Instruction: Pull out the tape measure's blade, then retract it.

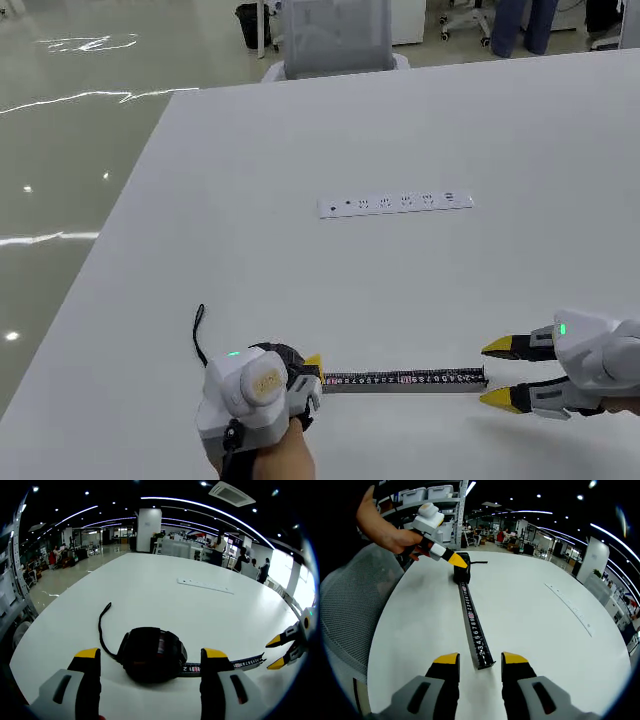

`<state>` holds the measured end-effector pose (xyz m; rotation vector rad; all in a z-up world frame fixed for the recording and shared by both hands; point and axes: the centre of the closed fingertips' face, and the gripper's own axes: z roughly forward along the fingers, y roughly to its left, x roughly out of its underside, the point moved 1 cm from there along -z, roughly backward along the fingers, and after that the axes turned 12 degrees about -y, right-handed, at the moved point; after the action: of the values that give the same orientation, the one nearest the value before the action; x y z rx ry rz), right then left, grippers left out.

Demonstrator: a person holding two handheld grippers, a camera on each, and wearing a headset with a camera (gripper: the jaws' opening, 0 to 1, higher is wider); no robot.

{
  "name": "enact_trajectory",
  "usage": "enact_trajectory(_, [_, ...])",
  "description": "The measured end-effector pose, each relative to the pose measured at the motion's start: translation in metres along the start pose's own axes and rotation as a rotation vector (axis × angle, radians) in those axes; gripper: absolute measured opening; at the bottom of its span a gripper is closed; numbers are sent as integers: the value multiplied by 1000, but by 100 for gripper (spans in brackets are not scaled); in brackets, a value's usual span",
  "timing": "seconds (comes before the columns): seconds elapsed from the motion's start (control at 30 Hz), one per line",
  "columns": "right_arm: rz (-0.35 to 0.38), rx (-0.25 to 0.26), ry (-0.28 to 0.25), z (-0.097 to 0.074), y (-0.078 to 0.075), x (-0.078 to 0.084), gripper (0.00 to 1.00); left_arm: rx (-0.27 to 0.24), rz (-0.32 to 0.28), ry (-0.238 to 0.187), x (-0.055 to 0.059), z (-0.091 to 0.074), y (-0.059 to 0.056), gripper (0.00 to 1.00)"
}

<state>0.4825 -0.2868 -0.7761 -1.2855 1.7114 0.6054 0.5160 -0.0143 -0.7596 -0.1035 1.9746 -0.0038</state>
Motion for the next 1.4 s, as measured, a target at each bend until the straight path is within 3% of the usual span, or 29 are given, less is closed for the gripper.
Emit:
enact_trajectory(0.57, [-24,-121,60,10,-5,20,20,-7,1,14,4,6,2,76])
enact_trajectory(1.2, [-24,-151,59,12,-5,21,13,-32,-29,12,8,10,3,73])
enact_trajectory(1.4, [-31,-156,63,12,-4,19,14,-37,-45,5,7,11,3,68])
